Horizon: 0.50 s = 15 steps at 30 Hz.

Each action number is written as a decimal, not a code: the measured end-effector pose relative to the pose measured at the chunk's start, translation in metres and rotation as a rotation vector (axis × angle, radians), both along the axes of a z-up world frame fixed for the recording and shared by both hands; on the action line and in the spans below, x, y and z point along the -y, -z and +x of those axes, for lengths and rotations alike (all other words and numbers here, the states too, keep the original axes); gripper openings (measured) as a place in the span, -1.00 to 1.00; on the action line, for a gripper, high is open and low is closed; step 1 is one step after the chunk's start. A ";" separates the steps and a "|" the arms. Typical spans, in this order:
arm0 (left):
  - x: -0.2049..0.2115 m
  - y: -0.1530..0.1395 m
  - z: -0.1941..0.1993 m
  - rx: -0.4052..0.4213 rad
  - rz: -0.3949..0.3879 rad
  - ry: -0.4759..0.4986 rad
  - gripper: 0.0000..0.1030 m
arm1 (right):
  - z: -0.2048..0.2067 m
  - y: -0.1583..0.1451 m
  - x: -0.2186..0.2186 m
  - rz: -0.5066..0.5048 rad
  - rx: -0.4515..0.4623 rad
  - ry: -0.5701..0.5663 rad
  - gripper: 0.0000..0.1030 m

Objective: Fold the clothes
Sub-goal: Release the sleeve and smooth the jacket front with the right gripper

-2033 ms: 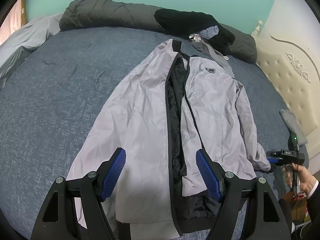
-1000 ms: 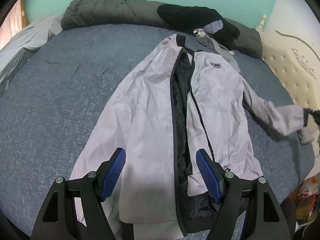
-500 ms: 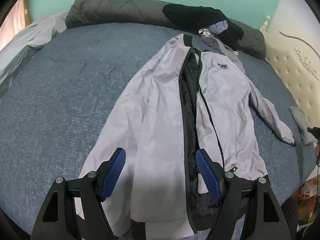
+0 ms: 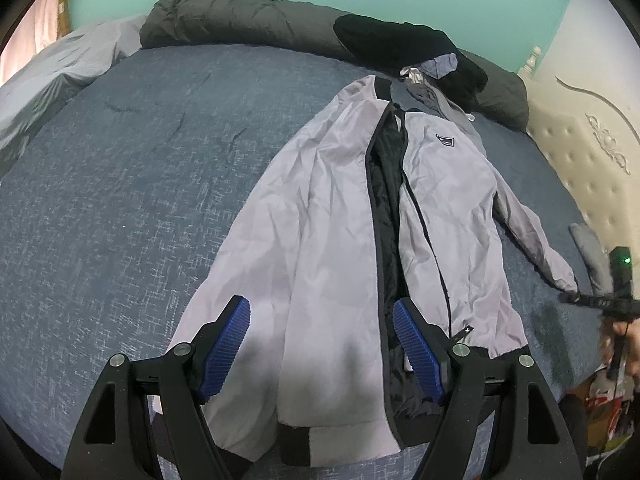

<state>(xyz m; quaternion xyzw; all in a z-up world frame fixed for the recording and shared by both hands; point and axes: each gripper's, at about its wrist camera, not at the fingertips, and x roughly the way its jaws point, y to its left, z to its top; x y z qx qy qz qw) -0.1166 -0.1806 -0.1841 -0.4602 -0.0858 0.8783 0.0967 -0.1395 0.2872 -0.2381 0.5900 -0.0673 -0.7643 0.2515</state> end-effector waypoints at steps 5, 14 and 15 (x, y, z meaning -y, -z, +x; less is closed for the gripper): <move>0.015 0.000 0.006 -0.008 0.013 -0.016 0.52 | 0.012 0.030 0.057 0.026 0.062 -0.089 -0.42; 0.028 0.003 0.011 -0.002 0.019 -0.034 0.53 | 0.027 0.056 0.078 0.033 0.086 -0.133 -0.81; 0.028 0.004 0.011 0.000 0.019 -0.034 0.53 | 0.027 0.053 0.073 0.018 0.080 -0.125 -0.87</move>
